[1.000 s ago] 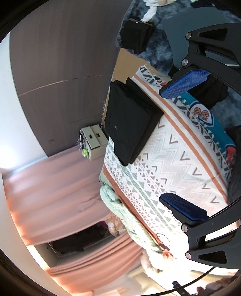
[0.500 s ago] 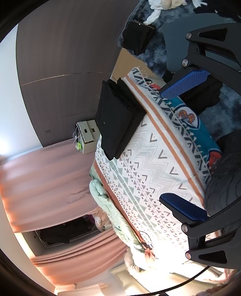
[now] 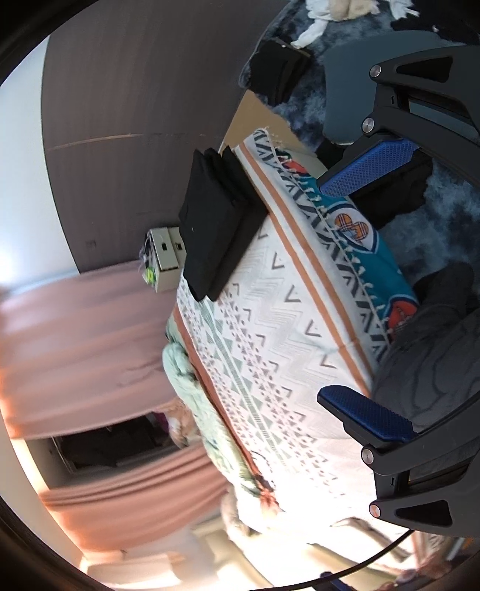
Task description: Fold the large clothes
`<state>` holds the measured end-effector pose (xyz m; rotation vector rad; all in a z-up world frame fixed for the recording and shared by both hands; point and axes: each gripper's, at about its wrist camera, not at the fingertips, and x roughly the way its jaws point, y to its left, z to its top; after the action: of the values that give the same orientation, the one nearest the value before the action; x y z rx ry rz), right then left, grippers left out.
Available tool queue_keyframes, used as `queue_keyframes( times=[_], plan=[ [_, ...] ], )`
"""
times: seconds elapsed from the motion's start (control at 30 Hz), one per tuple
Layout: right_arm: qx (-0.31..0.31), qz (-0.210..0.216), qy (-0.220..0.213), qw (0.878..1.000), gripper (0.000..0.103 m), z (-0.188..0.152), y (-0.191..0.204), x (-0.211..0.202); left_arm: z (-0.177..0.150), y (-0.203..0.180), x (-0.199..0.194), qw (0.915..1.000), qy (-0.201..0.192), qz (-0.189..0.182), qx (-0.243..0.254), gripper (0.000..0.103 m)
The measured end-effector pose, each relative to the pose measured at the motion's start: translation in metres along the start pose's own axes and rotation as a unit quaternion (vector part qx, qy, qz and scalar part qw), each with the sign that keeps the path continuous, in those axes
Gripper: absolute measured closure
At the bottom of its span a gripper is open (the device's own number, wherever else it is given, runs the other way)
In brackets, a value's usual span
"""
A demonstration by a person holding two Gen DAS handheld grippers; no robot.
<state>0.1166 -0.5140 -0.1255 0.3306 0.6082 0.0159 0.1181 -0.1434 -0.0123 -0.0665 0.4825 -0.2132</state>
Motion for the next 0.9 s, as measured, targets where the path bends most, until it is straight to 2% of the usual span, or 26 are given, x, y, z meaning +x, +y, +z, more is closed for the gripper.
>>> queue_keyframes(
  times=[0.23,0.9],
  plan=[
    [0.002,0.011,0.016,1.0,0.0,-0.015,0.005,0.005,-0.017,0.001,-0.01,0.9992,0.002,0.04,0.009,0.001],
    [-0.014,0.019,0.014,1.0,0.0,-0.021,0.02,0.003,-0.025,0.004,-0.031,0.9986,-0.008,0.05,0.018,0.001]
  ],
)
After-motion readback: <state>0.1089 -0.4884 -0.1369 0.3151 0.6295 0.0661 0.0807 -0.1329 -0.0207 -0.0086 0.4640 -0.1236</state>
